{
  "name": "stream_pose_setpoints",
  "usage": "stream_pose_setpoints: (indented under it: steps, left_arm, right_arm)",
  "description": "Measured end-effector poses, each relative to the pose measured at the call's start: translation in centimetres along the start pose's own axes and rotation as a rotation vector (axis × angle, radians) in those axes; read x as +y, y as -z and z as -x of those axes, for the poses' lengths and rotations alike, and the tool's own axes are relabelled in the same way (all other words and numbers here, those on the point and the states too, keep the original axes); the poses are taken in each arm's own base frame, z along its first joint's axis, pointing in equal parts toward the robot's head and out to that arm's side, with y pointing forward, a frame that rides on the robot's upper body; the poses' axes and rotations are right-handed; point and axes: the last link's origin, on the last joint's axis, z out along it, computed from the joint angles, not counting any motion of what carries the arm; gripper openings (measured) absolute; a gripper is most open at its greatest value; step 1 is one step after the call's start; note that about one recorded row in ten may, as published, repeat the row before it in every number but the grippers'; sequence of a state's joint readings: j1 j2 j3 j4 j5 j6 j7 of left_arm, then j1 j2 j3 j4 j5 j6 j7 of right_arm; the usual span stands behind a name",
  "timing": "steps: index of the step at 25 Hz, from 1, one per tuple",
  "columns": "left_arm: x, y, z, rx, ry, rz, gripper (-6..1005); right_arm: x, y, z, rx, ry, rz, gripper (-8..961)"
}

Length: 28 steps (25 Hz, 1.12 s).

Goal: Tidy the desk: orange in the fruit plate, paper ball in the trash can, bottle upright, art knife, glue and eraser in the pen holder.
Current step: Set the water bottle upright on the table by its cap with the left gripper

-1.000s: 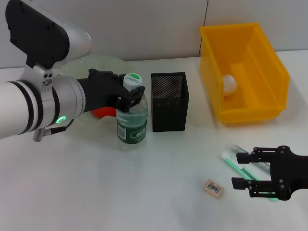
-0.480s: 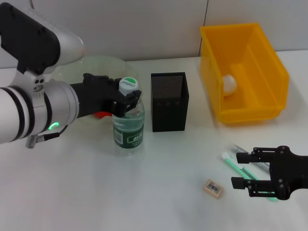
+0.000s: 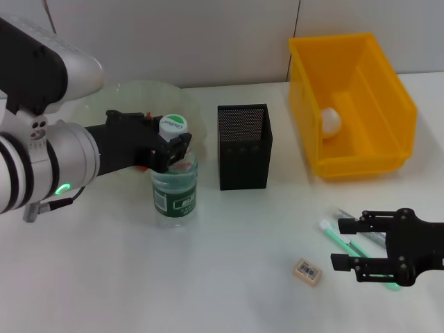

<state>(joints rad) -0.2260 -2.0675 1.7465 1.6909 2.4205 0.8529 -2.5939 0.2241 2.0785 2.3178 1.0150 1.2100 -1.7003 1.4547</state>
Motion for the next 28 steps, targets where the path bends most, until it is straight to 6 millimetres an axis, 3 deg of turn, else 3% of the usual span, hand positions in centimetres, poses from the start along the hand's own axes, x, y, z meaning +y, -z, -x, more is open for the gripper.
stream_pose_setpoints:
  steps: [14,28]
  left_arm:
    - [0.1,1.0,0.1,0.009,-0.007,-0.011,445]
    - [-1.2,1.9,1.2,-0.002,0.027,-0.052,446]
  right_arm:
    - [-0.1,-0.1,-0.3,0.014,-0.009,-0.008,670]
    - [-0.3,-0.5,0.0,0.02,-0.01,0.005,670]
